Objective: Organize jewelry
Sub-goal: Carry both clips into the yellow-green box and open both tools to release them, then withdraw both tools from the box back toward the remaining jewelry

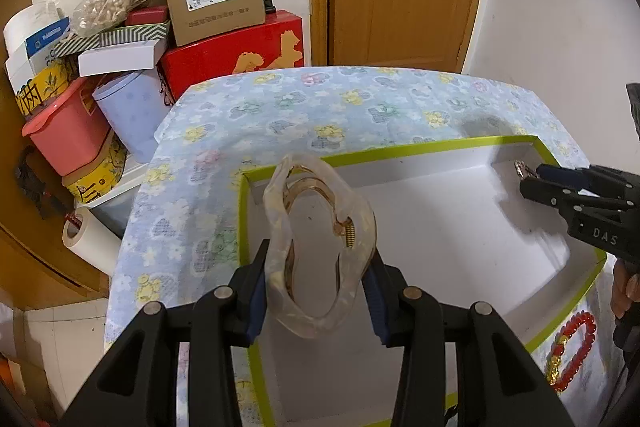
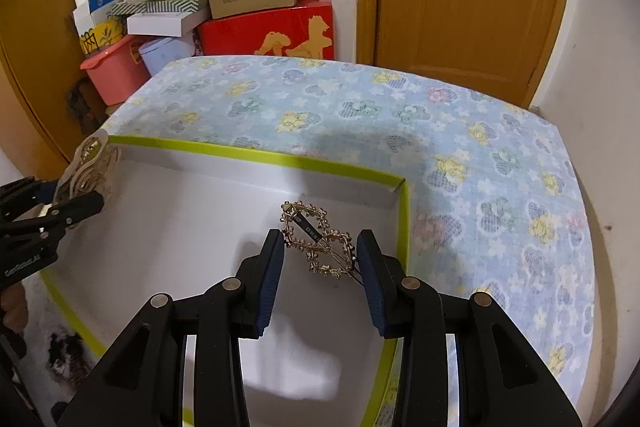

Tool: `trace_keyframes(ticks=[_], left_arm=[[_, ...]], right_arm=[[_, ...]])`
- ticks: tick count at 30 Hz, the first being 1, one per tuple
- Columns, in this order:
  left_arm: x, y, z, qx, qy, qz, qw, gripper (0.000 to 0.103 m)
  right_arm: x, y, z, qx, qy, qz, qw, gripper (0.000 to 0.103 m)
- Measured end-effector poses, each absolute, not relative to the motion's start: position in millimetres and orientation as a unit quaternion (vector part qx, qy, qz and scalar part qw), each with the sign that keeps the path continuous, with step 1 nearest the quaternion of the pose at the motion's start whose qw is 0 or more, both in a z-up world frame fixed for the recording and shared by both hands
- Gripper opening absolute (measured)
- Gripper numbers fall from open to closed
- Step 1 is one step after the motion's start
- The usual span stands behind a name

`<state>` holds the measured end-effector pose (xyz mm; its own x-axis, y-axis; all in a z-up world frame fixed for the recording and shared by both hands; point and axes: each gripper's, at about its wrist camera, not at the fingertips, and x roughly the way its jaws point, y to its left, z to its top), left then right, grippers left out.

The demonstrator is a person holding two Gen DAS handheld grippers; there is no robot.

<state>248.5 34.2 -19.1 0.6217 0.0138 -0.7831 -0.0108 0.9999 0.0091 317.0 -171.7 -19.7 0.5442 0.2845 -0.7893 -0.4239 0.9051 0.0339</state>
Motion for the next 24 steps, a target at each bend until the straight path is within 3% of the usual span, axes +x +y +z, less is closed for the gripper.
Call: trace_keyframes(ticks=[5, 12, 24], left_arm=[[251, 33, -24, -0.001, 0.439, 0.008, 0.898, 0.045], [248, 36, -19, -0.014, 0.437, -0.002, 0.899, 0.051], [188, 39, 17, -0.027, 0.395, -0.009, 0.918, 0.053]], right_arm=[[318, -168, -21, -0.087, 0.434, 0.198, 0.875, 0.040], [308, -169, -12, -0.083, 0.424, 0.203, 0.879, 0.056], [242, -195, 21, -0.037, 0.400, 0.227, 0.887, 0.064]])
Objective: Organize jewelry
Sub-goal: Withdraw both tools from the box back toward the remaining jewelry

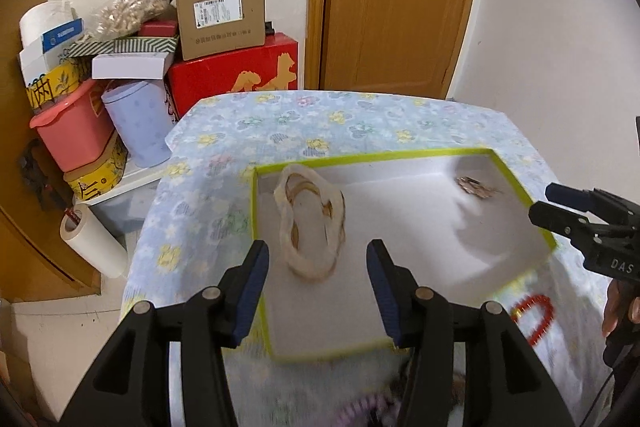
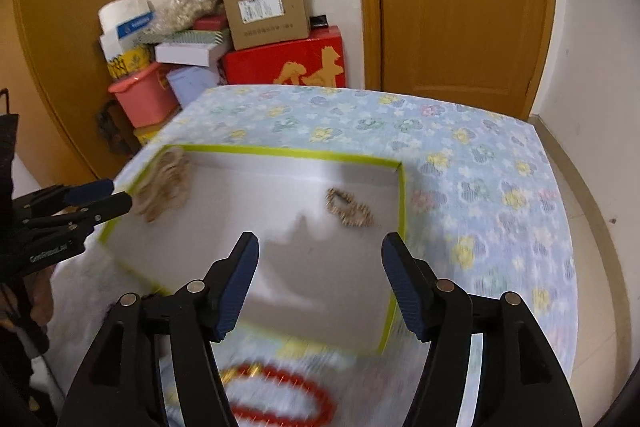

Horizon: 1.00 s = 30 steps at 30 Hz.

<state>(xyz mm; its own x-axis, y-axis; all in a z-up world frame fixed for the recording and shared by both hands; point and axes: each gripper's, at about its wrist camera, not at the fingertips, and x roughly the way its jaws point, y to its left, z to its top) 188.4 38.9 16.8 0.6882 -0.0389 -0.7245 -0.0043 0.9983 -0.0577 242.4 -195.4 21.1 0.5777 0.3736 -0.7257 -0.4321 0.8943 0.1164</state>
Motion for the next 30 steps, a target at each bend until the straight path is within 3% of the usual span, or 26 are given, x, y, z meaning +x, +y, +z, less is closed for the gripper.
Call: trace_keyframes(ticks=[17, 30], left_arm=[[63, 21, 17, -0.029, 0.388, -0.034, 0.920, 0.053], [32, 17, 0, -0.051, 0.403, -0.050, 0.912, 0.050]], right_arm=[[99, -231, 25, -0.013, 0.385, 0.223, 0.896, 0.064], [73, -230, 8, -0.009, 0.404, 0.241, 0.882, 0.064]])
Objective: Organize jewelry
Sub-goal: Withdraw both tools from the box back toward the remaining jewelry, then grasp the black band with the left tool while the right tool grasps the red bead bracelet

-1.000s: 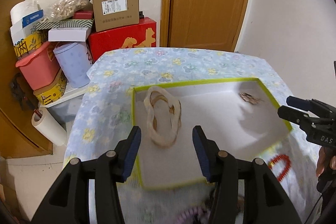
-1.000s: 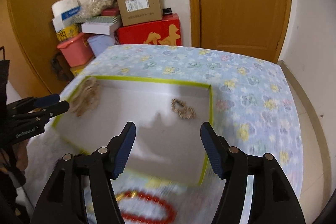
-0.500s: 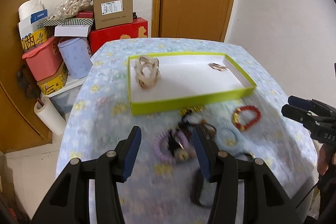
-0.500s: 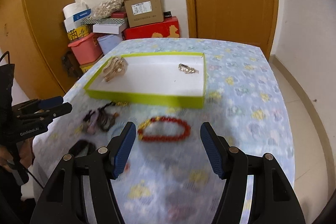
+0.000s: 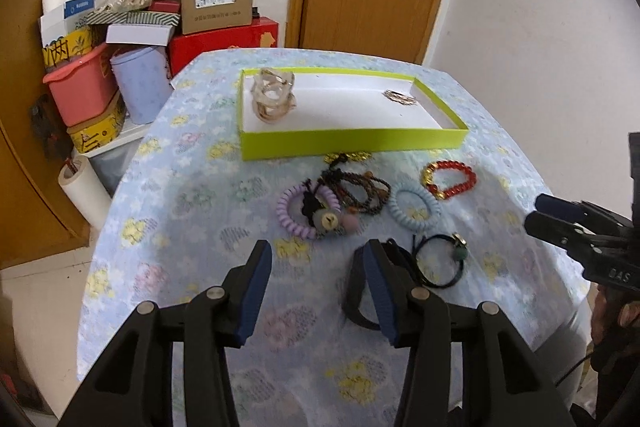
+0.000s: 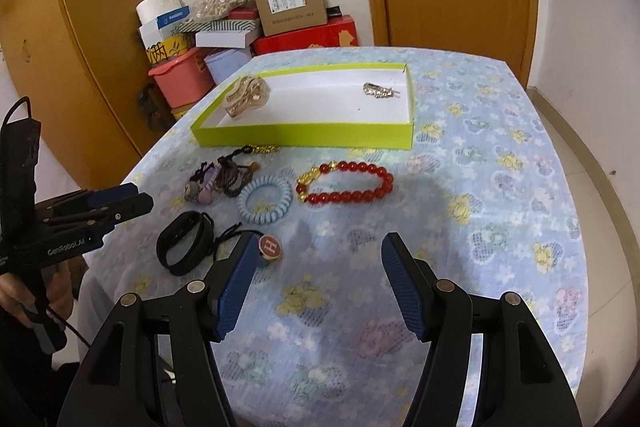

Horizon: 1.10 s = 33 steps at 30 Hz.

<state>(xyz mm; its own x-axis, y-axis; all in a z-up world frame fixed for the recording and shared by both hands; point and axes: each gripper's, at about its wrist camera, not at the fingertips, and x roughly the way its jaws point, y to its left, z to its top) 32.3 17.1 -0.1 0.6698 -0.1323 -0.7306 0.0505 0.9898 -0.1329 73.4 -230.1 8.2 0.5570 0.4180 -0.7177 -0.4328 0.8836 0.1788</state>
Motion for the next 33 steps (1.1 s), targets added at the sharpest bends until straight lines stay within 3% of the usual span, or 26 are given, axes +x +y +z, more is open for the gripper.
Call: trace_keyframes(ticks=[9, 20, 28, 33], left_arm=[[31, 2, -13, -0.040, 0.420, -0.075, 0.903, 0.049], [39, -13, -33, -0.020, 0.443, -0.083, 0.893, 0.033], [42, -17, -33, 0.007, 0.439, -0.068, 0.896, 0.014], [44, -11, -32, 0.000, 0.439, -0.066, 0.896, 0.013]], right_arm=[[78, -230, -1, -0.008, 0.417, 0.233, 0.878, 0.064], [100, -227, -9, -0.033, 0.419, 0.236, 0.876, 0.064], [128, -220, -19, -0.079, 0.411, 0.257, 0.871, 0.064], [151, -217, -26, -0.100, 0.412, 0.287, 0.859, 0.064]])
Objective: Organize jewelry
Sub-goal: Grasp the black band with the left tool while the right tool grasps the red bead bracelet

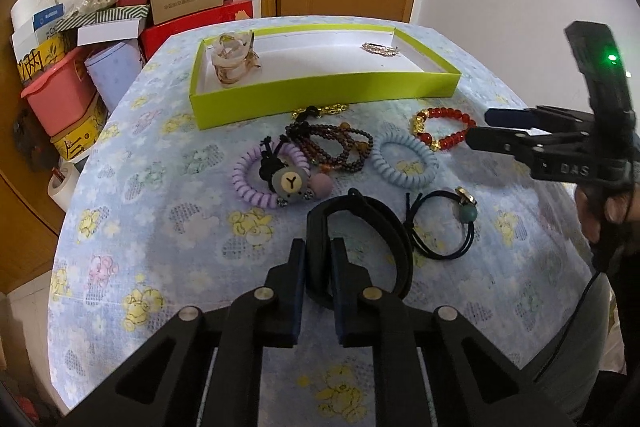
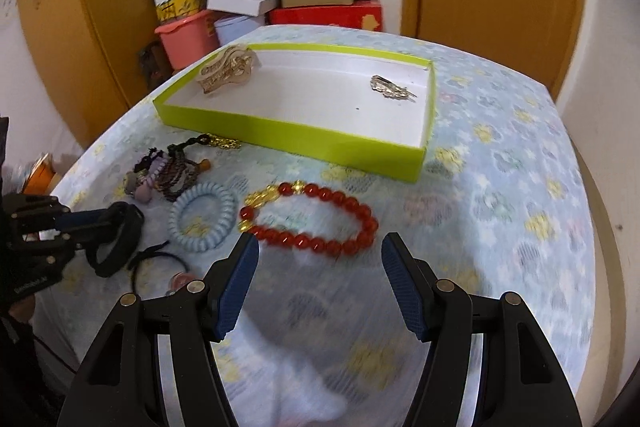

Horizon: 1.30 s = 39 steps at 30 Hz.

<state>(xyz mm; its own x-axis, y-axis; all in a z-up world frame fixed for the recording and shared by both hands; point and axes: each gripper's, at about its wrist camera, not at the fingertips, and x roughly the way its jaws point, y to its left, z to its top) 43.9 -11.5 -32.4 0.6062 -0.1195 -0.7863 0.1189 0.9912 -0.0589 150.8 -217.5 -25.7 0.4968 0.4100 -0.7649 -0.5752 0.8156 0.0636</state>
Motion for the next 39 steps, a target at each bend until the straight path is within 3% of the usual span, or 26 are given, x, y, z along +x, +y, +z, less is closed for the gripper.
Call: trace_keyframes(ticks=[9, 17, 25, 27, 29, 30, 39], left_arm=[[51, -6, -33, -0.006, 0.439, -0.066, 0.896, 0.013], [51, -5, -33, -0.009, 0.440, -0.068, 0.895, 0.013], [51, -4, -33, -0.010, 0.442, -0.066, 0.895, 0.013], [51, -4, -33, -0.012, 0.442, -0.066, 0.895, 0.013], [51, -4, -33, -0.013, 0.442, -0.066, 0.894, 0.013], [51, -4, -33, -0.013, 0.442, -0.066, 0.894, 0.013], [46, 3, -31, -0.033, 0.444, -0.062, 0.893, 0.013]], right_arm=[[181, -214, -34, -0.116, 0.427, 0.345, 0.828, 0.068], [156, -204, -35, -0.154, 0.427, 0.401, 0.796, 0.068], [160, -189, -40, -0.188, 0.407, 0.371, 0.813, 0.068], [157, -188, -39, -0.185, 0.407, 0.366, 0.816, 0.057], [153, -187, -37, -0.183, 0.403, 0.364, 0.819, 0.038], [150, -187, -36, -0.180, 0.403, 0.360, 0.822, 0.021], [130, -190, -34, -0.150, 0.419, 0.308, 0.841, 0.019]])
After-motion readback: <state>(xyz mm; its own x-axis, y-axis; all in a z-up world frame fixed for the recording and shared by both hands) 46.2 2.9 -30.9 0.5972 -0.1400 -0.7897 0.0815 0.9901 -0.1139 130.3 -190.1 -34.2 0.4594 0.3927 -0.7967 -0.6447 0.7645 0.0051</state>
